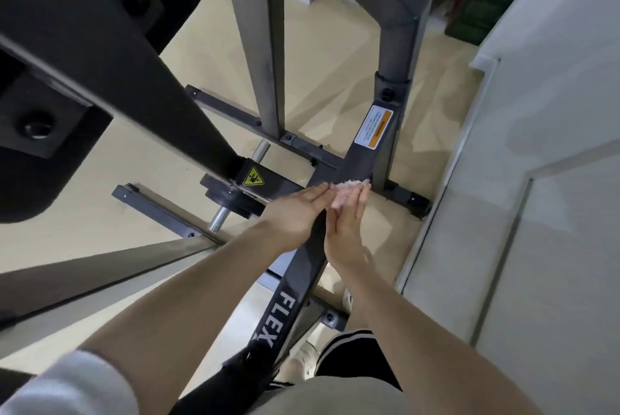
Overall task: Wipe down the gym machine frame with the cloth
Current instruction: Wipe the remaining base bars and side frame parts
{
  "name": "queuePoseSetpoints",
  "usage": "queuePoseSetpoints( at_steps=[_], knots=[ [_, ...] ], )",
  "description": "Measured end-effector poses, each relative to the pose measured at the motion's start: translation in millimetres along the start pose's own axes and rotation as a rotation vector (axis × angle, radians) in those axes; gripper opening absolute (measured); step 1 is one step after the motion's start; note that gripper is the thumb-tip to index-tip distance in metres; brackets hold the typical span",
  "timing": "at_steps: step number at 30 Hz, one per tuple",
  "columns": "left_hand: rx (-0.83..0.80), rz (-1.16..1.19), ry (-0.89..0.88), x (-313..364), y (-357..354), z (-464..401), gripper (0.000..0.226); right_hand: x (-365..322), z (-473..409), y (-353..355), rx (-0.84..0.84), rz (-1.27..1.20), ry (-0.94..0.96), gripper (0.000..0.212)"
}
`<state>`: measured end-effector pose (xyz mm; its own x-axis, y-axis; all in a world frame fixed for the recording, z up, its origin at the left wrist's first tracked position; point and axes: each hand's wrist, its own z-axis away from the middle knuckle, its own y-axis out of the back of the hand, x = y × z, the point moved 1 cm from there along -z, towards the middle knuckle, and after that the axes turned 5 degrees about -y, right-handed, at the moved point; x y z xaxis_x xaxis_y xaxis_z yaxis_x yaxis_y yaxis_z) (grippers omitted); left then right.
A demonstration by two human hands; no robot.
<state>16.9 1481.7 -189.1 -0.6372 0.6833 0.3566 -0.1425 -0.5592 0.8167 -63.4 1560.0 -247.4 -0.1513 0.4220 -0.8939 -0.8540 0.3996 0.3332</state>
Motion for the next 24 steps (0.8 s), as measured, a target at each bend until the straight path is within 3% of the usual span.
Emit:
queuePoseSetpoints(
  at_steps=[4, 7, 9, 15, 17, 20, 22, 24],
  knots=[
    [-0.056, 0.036, 0.067, -8, 8, -29, 0.075, -12, -72, 17, 0.073, 0.001, -0.027, 0.061],
    [-0.042, 0.031, 0.018, -13, 14, -53, 0.068, -21, -124, 41, 0.167, -0.106, -0.083, 0.054],
    [-0.059, 0.024, -0.029, -12, 16, -63, 0.064, -22, -125, 49, 0.128, -0.187, -0.108, 0.051],
    [-0.163, -0.138, -0.108, -10, 10, -65, 0.087, -12, -109, 53, -0.120, -0.313, -0.096, 0.050],
    [-0.189, -0.161, -0.116, -13, 10, -64, 0.089, -20, -143, 64, -0.049, -0.283, -0.182, 0.040],
    [-0.234, -0.194, -0.123, -12, 12, -63, 0.099, -30, -142, 68, -0.010, -0.260, -0.147, 0.031],
    [-0.246, -0.218, -0.106, -9, 12, -59, 0.107, -13, -96, 55, -0.110, -0.257, -0.102, 0.046],
    [-0.243, -0.248, -0.108, -8, 9, -49, 0.110, 2, -35, 38, -0.198, -0.284, -0.208, 0.062]
  ],
)
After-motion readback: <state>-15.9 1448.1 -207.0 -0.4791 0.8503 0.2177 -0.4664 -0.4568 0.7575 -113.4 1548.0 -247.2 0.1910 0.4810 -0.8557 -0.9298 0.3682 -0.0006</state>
